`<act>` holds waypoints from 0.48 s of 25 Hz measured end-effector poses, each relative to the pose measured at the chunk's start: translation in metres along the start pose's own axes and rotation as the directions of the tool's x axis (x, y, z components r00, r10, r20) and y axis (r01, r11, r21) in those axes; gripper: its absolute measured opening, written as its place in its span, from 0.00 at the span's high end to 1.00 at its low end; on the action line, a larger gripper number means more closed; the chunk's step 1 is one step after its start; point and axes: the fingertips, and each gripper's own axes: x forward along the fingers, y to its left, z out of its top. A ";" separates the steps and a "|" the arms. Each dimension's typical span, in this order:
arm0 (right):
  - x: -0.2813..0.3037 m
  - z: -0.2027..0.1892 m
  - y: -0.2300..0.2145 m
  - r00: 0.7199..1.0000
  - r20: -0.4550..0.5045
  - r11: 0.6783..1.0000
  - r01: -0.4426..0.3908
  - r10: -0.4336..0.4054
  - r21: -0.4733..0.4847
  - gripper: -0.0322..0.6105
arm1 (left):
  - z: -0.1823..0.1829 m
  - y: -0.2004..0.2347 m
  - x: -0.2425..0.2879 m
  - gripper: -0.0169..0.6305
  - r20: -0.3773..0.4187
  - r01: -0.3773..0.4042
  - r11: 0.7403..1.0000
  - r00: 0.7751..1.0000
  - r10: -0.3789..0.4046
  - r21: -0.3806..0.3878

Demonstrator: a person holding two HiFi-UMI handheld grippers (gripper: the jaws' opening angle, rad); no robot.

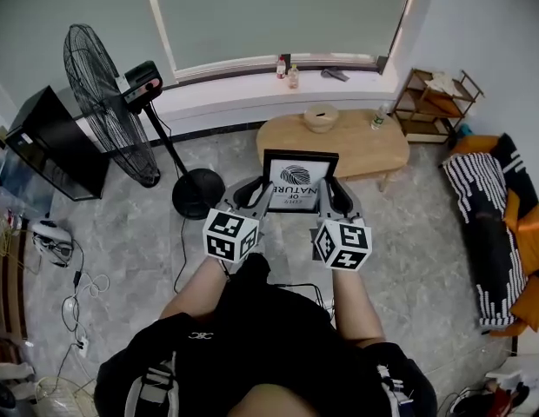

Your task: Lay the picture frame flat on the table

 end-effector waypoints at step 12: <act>0.075 -0.008 -0.039 0.998 -0.028 0.998 0.058 -0.059 -0.011 0.82 | -0.004 0.041 0.082 0.82 -0.003 0.060 0.998 0.998 -0.060 -0.022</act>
